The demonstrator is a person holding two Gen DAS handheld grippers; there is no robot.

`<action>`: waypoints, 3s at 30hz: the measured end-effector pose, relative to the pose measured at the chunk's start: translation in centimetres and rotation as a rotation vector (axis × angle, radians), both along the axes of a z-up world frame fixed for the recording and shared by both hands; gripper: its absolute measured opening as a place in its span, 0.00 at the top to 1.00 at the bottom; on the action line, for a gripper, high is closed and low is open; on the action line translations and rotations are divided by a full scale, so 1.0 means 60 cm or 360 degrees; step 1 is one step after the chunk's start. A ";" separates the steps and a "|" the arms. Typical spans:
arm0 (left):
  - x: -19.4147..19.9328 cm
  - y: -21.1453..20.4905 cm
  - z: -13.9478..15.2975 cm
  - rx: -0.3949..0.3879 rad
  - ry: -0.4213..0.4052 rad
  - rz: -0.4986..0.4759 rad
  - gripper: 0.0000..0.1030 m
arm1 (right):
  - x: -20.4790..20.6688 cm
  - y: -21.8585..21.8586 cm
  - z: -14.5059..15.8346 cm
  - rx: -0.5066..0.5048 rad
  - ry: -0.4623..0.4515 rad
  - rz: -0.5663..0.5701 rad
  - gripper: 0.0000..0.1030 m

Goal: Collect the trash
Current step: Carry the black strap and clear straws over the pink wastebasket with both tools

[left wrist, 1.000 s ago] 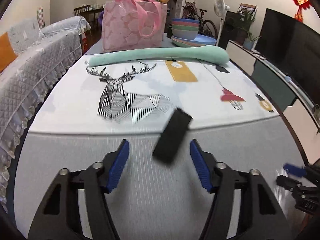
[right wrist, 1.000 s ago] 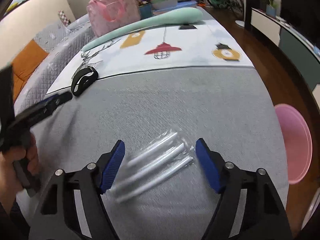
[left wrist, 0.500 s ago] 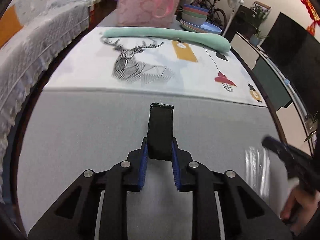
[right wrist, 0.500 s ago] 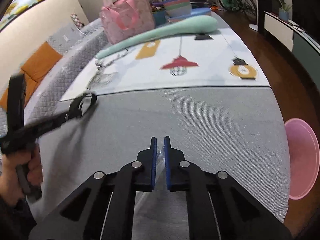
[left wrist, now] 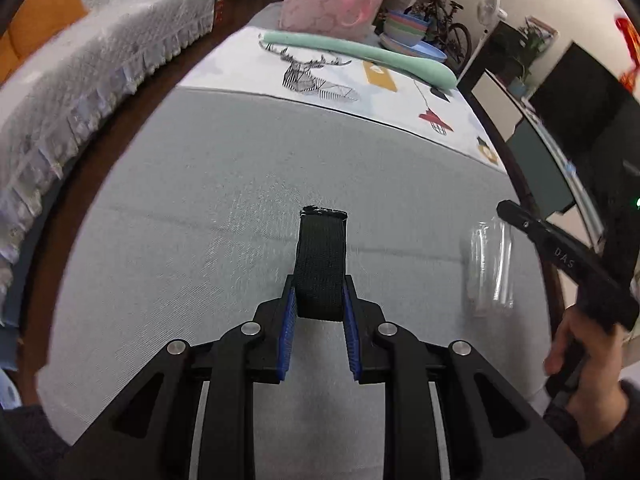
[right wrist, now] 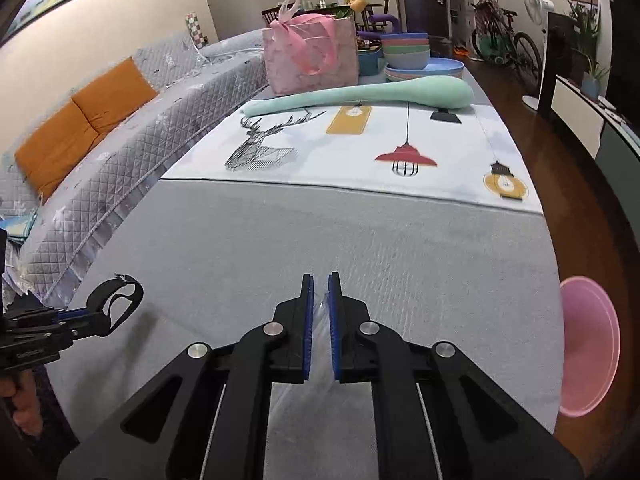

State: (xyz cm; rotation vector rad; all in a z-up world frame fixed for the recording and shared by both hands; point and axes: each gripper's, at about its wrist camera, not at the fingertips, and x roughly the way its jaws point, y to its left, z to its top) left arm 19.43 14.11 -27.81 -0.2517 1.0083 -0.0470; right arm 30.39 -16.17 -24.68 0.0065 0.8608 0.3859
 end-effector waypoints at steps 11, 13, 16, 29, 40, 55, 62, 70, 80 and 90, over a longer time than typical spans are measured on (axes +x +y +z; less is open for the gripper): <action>-0.069 -0.027 0.041 0.0070 -0.0057 -0.0056 0.79 | -0.109 -0.024 0.058 0.0037 -0.0084 0.0002 0.92; -0.076 -0.027 0.066 0.0114 -0.0113 -0.0038 0.79 | -0.119 -0.031 0.065 0.0046 -0.0093 -0.0001 0.92; -0.078 -0.026 0.114 0.0220 -0.0188 0.0008 0.79 | -0.130 -0.044 0.076 0.0078 -0.0108 -0.0002 0.92; -0.063 -0.130 0.220 0.0549 -0.0251 0.0002 0.79 | -0.135 -0.108 0.124 0.0345 -0.0116 0.0016 0.92; -0.016 -0.257 0.227 0.0614 -0.0254 -0.0177 0.79 | -0.106 -0.181 0.137 0.0545 -0.0112 0.0004 0.92; 0.095 -0.460 0.180 0.0572 -0.0198 -0.0509 0.79 | -0.040 -0.325 0.141 0.0651 -0.0166 -0.0215 0.92; 0.143 -0.554 0.152 0.0546 -0.0183 -0.0653 0.79 | 0.004 -0.398 0.108 0.0643 -0.0114 -0.0385 0.92; 0.186 -0.637 0.114 0.0521 -0.0160 -0.0777 0.79 | 0.034 -0.497 0.093 0.0608 -0.0090 -0.0517 0.92; 0.243 -0.730 0.058 0.0436 -0.0122 -0.0885 0.79 | 0.057 -0.579 0.060 0.0567 -0.0031 -0.0640 0.92; 0.287 -0.829 -0.036 0.0425 -0.0013 -0.1009 0.79 | 0.096 -0.671 -0.021 0.0414 0.0124 -0.0792 0.94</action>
